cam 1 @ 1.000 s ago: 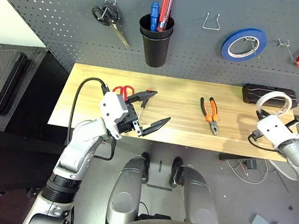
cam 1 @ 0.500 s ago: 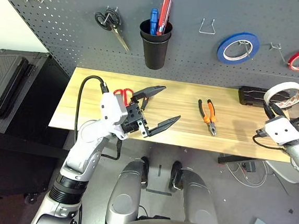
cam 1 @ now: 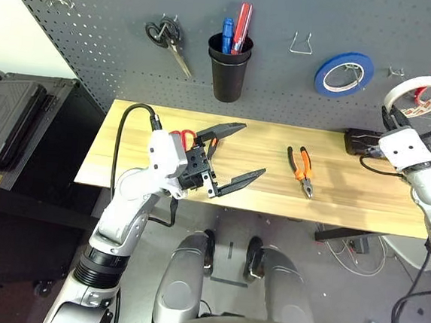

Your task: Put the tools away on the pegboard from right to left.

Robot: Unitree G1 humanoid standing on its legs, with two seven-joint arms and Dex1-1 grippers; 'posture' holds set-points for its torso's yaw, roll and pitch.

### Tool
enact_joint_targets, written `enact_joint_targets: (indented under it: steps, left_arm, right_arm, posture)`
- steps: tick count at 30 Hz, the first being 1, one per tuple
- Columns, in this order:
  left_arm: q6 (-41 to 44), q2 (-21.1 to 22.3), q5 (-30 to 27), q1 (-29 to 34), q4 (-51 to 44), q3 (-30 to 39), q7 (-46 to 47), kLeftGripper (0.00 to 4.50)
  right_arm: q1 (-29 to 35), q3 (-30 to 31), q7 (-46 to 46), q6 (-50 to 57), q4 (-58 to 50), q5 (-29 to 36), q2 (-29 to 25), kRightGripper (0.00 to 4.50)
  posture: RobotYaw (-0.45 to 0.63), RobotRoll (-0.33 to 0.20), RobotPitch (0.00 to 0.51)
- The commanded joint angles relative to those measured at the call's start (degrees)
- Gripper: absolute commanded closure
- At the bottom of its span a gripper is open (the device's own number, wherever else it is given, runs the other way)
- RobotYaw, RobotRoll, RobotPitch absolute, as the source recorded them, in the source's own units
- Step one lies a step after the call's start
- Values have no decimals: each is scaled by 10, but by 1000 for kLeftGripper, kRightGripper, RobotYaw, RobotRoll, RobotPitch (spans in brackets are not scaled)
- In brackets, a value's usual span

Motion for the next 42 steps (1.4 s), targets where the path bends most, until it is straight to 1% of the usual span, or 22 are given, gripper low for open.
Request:
enact_joint_targets:
  steps: [1,6,12,14,15,17,18,21,24,25,28,32,36,40,42]
  left_arm:
    - [11,8,3,-3,10,-10,-7,0]
    - [21,16,4,-7,9,-11,-5,0]
    - [36,22,4,-11,4,-11,1,0]
    - [39,25,5,-11,2,-11,1,0]
    - [41,26,6,-11,2,-11,1,0]
    - [45,29,8,-10,2,-11,2,0]
    - [46,30,9,-9,1,-10,3,0]
    - [48,33,12,-6,0,-8,6,0]
    - [54,38,15,0,-3,-6,10,0]
    - [55,42,16,3,-3,-6,11,0]
    - [51,55,26,10,0,-9,7,0]
    - [48,78,49,16,13,-18,2,0]
    - [61,100,75,11,27,-29,-2,0]
    - [95,139,126,2,44,-54,-7,0]
    - [101,148,137,0,49,-61,-10,0]
  right_arm:
    - [-40,10,10,29,49,-7,7,4469]
    - [-91,24,16,60,94,-14,18,4469]
    - [-131,33,34,109,129,-14,38,4469]
    - [-134,32,35,113,131,-12,43,3861]
    - [-134,32,34,112,131,-11,44,3636]
    - [-124,29,33,97,123,-6,44,2903]
    - [-112,26,31,81,116,-2,43,2455]
    - [-66,17,20,24,92,8,36,1407]
    - [-10,0,16,-17,61,26,33,215]
    - [11,-8,18,-33,48,38,35,22]
    - [69,-17,18,-63,2,49,35,22]
    - [142,-23,38,-39,-62,68,45,22]
    - [205,-30,66,39,-136,102,70,22]
    - [257,-40,92,170,-239,138,101,22]
    - [277,-39,105,234,-294,151,112,22]
  posture:
    - [204,0,181]
    - [208,0,185]
    - [208,0,187]
    - [210,0,190]
    - [210,0,190]
    - [215,0,195]
    - [216,0,196]
    - [220,0,201]
    - [220,0,208]
    - [221,0,210]
    - [218,0,215]
    - [205,0,221]
    - [191,0,230]
    - [177,0,237]
    - [171,0,241]
